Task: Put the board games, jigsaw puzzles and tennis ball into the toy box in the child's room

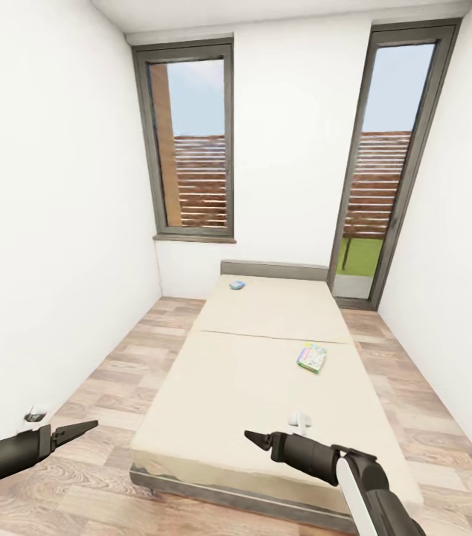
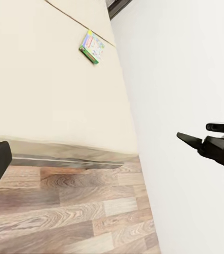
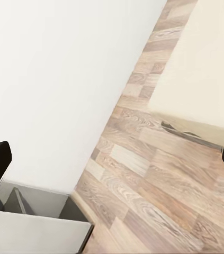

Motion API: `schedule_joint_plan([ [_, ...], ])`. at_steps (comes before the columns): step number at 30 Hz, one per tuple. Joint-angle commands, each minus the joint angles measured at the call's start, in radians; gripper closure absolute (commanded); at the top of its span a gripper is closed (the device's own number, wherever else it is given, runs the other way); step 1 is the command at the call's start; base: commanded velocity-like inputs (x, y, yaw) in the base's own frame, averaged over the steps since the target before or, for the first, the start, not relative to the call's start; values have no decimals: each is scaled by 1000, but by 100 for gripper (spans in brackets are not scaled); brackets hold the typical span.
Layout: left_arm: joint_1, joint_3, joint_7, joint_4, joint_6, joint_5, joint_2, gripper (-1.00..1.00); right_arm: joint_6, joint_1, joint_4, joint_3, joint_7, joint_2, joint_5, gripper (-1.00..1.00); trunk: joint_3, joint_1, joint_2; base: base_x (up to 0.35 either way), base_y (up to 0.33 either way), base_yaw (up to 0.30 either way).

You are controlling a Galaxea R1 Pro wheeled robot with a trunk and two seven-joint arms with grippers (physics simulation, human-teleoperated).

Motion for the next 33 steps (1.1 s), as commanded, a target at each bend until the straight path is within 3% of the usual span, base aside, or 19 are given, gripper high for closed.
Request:
schedule_joint_plan([
  [1,0,1,-5,1,10,-1,-1,-100,7,0,0,-3,9,3,-2,-100,0,0,-1,29,135,0],
  [17,0,0,-5,2,7,-2,-1,-100,-15,0,84,-7,17,11,-4,-100,0,0,-1,172,183,0],
  [33,0,0,-6,2,7,-1,-1,-100,-13,0,90,-7,17,11,-4,-100,2,0,-1,97,199,-49],
])
